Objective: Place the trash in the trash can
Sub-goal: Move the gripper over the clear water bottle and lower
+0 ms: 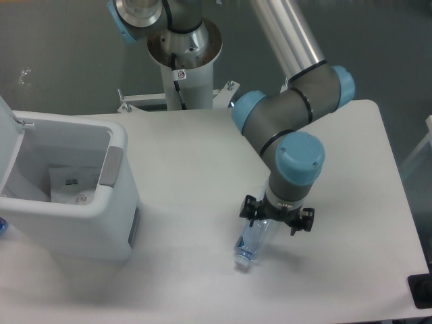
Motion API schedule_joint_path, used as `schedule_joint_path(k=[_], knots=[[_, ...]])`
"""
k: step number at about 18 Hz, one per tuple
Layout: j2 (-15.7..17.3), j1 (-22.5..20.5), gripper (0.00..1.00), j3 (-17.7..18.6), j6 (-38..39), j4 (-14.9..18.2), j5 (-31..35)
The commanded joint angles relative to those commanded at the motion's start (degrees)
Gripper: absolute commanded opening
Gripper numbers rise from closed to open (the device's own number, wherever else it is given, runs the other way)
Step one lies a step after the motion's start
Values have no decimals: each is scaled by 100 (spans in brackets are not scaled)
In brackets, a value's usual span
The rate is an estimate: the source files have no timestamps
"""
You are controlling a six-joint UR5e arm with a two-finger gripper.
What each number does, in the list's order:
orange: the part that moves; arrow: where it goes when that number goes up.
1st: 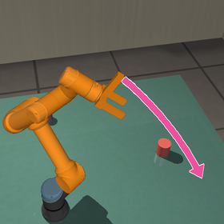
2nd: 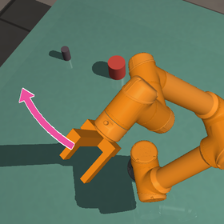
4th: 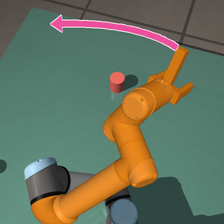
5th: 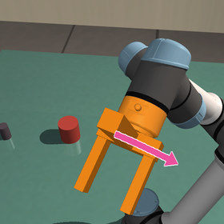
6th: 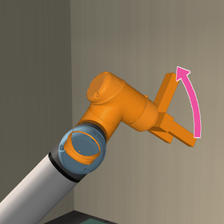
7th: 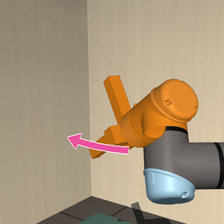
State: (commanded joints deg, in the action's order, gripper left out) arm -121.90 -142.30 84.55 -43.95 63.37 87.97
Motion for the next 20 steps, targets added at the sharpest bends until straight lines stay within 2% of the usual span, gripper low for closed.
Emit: schedule_joint_path(k=[5, 10, 13, 15, 17, 20], knots=[[-184, 237, 100, -87, -210, 35, 571], [-316, 334, 100, -210, -220, 44, 765], [-535, 343, 100, -377, -202, 26, 809], [-720, 448, 100, -509, -185, 17, 1080], [-844, 536, 90, -544, -158, 9, 1222], [-853, 537, 62, -544, -149, 53, 1214]])
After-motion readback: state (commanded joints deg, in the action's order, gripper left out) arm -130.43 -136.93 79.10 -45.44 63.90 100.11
